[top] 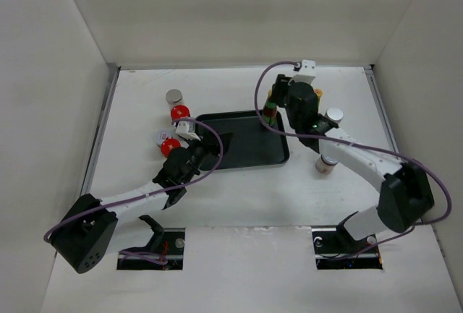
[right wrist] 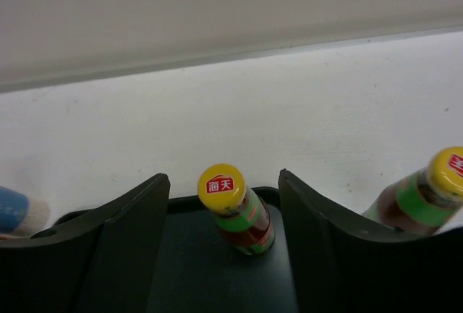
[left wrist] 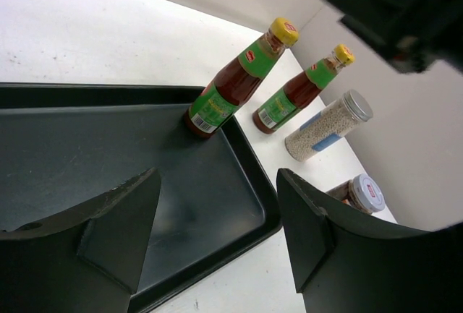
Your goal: Organize the condiment bottles
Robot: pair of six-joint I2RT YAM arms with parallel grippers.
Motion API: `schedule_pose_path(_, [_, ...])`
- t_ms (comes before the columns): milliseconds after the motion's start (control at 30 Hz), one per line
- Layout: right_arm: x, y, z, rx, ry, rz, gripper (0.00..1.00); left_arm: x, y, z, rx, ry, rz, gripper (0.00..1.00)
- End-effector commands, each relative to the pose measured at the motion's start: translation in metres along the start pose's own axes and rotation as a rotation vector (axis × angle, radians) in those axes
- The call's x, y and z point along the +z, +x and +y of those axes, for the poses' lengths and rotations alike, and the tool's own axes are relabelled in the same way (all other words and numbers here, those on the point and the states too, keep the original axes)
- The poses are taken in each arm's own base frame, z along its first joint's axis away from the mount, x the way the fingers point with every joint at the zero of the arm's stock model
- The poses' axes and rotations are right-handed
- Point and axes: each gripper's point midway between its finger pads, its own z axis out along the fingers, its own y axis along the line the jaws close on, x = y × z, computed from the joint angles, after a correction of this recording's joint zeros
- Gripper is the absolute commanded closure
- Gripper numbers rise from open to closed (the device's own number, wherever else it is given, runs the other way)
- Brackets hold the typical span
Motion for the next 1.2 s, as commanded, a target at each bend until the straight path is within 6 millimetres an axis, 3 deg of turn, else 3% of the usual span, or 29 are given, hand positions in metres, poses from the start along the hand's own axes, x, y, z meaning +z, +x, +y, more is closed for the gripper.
schedule_pose_path(0, [-0.022, -0.056, -0.020, 0.097, 0.002, -0.145, 0.45, 0.000, -0.013, -0.009, -0.023, 0.042, -0.050, 0.36])
schedule_pose_path(67, [-0.022, -0.055, -0.053, 0.097, 0.076, -0.142, 0.63, 0.001, -0.013, -0.010, -0.025, 0.044, -0.048, 0.36])
schedule_pose_path(133, [-0.020, -0.050, -0.083, 0.104, 0.158, -0.120, 0.69, 0.002, -0.010, -0.008, -0.024, 0.038, -0.040, 0.36])
schedule_pose_path(233, [-0.010, -0.038, -0.116, 0.077, 0.250, -0.073, 0.60, 0.003, -0.008, -0.009, -0.034, 0.044, -0.032, 0.36])
schedule_pose_path(300, [-0.003, -0.029, -0.129, 0.054, 0.291, -0.031, 0.40, 0.004, -0.009, -0.010, -0.035, 0.049, -0.033, 0.36])
schedule_pose_path(367, [0.004, -0.023, -0.133, 0.044, 0.302, -0.013, 0.28, 0.003, -0.008, -0.009, -0.034, 0.045, -0.033, 0.36])
schedule_pose_path(500, [0.018, -0.010, -0.142, 0.031, 0.330, 0.015, 0.28, 0.003, -0.008, -0.010, -0.035, 0.047, -0.033, 0.36])
schedule_pose_path(600, [0.025, -0.007, -0.143, 0.038, 0.323, 0.020, 0.34, 0.003, -0.007, -0.009, -0.034, 0.045, -0.031, 0.36])
schedule_pose_path(800, [0.032, -0.006, -0.143, 0.042, 0.325, 0.004, 0.55, 0.003, -0.008, -0.009, -0.036, 0.047, -0.033, 0.36])
schedule_pose_path(900, [0.029, -0.013, -0.141, 0.050, 0.309, -0.043, 0.70, 0.003, -0.008, -0.010, -0.036, 0.049, -0.033, 0.36])
schedule_pose_path(1000, [0.019, -0.022, -0.139, 0.043, 0.302, -0.073, 0.74, 0.003, -0.008, -0.009, -0.036, 0.048, -0.032, 0.36])
schedule_pose_path(1167, [-0.020, -0.048, -0.113, 0.061, 0.237, -0.141, 0.77, 0.003, -0.008, -0.009, -0.038, 0.048, -0.034, 0.36])
